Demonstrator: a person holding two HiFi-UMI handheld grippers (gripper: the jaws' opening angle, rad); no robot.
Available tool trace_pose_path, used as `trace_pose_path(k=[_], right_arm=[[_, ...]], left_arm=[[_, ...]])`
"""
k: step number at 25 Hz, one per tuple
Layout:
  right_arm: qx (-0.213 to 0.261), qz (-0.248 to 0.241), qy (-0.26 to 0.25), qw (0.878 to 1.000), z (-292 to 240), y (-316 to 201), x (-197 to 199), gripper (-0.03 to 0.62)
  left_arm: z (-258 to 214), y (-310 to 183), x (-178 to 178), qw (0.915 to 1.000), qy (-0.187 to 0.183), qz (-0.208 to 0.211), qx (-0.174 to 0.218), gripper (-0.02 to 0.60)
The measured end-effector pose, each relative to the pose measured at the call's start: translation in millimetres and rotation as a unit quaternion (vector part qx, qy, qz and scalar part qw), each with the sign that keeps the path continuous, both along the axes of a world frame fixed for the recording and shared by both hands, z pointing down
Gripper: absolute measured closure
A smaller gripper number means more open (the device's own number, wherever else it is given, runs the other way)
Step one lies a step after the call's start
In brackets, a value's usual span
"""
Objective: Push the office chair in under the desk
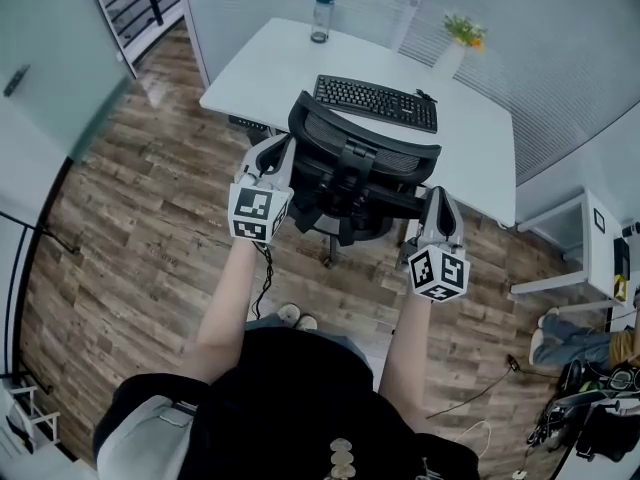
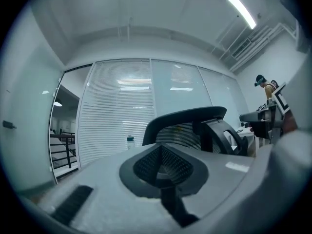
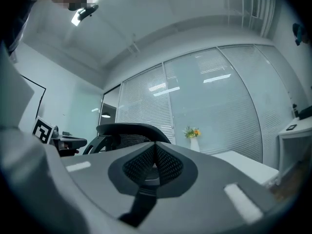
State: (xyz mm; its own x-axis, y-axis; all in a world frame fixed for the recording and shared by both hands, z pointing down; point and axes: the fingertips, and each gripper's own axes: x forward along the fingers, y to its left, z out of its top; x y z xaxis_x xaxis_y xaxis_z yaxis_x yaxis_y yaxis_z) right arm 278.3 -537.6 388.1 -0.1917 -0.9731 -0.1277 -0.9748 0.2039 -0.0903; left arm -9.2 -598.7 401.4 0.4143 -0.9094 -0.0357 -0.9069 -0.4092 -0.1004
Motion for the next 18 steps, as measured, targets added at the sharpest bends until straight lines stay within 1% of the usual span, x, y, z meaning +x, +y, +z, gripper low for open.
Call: trace_pose_path(k=[12, 18], right_arm=[[-0.010, -0.012, 0.003, 1.000, 2.2, -1.6, -7.3, 0.586], [-0.010, -0.016, 0.005, 1.000, 0.6, -3.0, -10.2, 0.585]], left_arm=[[0.9, 2.9, 4.4, 1.0000, -0.007, 0.005, -0.001, 0.574], [-0.1, 3.1, 11.1, 0.9998, -0.014, 0.016, -0.001, 0.574]])
